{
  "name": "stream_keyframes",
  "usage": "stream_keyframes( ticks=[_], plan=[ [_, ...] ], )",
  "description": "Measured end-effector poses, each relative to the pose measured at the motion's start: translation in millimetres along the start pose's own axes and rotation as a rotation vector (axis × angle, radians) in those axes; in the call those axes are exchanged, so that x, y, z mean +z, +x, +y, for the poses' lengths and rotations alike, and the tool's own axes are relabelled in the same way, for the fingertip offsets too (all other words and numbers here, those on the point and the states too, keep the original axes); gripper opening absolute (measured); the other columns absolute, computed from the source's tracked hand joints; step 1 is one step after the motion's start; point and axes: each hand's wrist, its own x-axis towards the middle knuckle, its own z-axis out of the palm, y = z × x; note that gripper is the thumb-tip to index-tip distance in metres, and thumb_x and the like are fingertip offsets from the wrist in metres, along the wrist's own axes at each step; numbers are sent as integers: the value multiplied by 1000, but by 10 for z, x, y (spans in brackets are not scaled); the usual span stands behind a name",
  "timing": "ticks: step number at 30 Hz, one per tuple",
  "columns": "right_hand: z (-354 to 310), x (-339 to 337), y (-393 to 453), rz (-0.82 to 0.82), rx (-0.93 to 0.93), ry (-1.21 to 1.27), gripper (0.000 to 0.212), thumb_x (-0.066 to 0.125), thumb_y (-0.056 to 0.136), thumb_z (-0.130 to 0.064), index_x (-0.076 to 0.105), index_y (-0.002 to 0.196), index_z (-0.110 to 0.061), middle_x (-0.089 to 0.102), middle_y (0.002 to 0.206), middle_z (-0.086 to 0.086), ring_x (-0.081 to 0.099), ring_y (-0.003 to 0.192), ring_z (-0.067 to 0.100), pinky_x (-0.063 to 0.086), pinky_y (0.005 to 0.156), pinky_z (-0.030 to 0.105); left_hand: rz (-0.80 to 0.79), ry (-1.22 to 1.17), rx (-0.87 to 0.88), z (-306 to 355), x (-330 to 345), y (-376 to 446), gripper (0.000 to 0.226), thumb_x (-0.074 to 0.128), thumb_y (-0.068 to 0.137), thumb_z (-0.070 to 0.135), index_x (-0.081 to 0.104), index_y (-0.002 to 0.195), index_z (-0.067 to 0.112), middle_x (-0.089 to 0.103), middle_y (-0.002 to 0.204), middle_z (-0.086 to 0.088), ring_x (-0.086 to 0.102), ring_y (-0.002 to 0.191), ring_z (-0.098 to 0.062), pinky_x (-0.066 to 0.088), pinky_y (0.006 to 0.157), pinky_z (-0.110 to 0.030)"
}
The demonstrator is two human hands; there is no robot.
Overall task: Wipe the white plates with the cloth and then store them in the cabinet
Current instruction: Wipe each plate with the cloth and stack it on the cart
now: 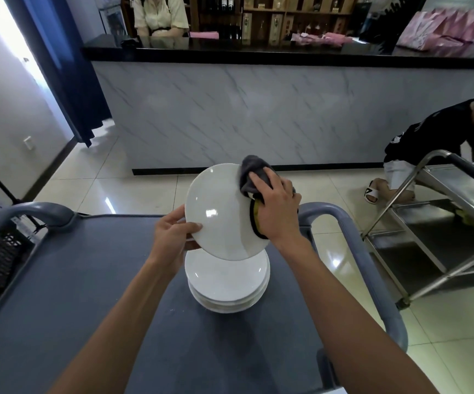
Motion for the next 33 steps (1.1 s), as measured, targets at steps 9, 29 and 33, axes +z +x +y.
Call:
stream_keyframes(
  ticks=[9,29,33],
  plan=[
    [-25,31,-259,-50,52,1,55,46,99,-14,40,150,-32,29,160,2,33,133,31,36,104,54,116,-92,41,41,51,51,45,57,84,-11,74,114,18,77,91,-4,72,73,-22,62,69,-43],
    [-610,345,-725,23,-96,85,58,64,86,-8,56,139,-30,49,148,7,48,124,34,43,92,56,183,-105,86,62,39,13,39,57,87,-11,73,109,16,77,89,-8,72,75,-26,61,61,-36],
    [-415,284,-650,-11,-45,68,58,57,90,-8,51,142,-31,41,154,5,40,131,33,38,97,56,184,-70,91,58,-21,20,43,58,86,-10,73,114,19,78,90,-3,71,76,-23,61,62,-36]
  ],
)
